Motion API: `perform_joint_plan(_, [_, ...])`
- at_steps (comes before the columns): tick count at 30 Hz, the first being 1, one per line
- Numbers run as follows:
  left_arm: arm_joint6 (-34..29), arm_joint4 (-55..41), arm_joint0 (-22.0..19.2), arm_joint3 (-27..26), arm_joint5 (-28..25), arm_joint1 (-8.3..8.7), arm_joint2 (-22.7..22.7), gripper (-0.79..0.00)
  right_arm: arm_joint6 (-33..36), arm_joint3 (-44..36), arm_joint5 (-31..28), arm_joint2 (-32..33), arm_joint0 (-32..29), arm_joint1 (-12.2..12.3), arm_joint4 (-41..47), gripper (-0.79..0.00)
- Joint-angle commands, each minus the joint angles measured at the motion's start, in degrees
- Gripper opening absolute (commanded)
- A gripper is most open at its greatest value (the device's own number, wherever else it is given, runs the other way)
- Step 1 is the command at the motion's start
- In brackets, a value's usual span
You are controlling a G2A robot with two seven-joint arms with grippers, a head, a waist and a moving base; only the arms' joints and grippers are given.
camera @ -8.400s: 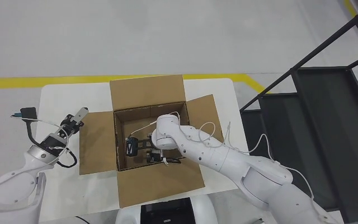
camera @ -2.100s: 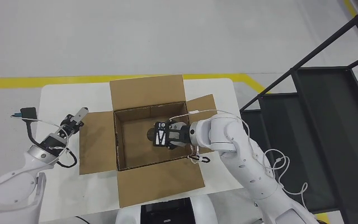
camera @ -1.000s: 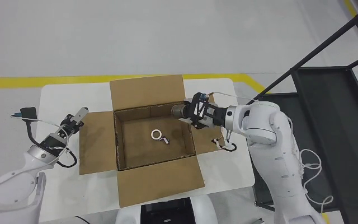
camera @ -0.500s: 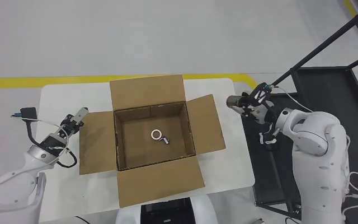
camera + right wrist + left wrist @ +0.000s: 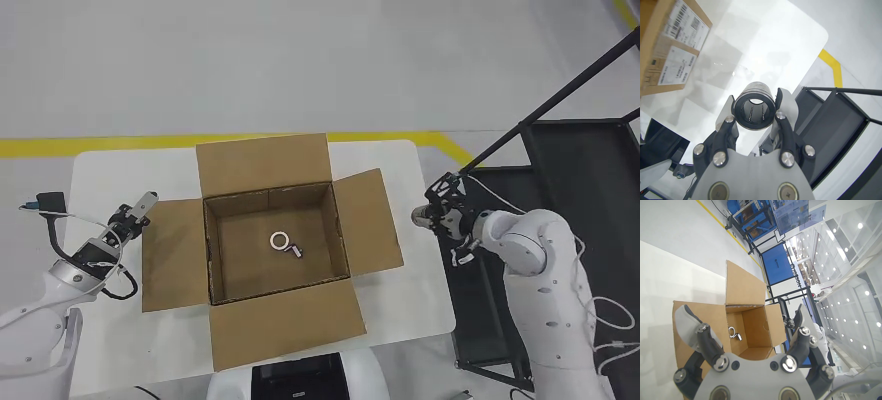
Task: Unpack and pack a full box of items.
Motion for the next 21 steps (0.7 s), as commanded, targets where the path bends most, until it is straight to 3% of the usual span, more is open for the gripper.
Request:
perform_joint_plan(1, [0.00, 0.00, 0.00, 0.00, 0.00, 0.00, 0.00, 0.000, 0.20, 2.01, 0.92, -1.52, 0.58, 0.10, -1.71, -0.785])
perform_joint_plan(10, [0.00, 0.00, 0.00, 0.00, 0.00, 0.00, 0.00, 0.000, -1.57, 8.84, 4.50, -9.22, 4.16, 0.03, -7.36, -0.785])
perform_joint_plan(21, [0.00, 0.00, 0.00, 0.00, 0.00, 0.00, 0.00, 0.000, -7.61, 17.11, 11.15, -13.14, 6.93, -0.34, -7.70, -0.785])
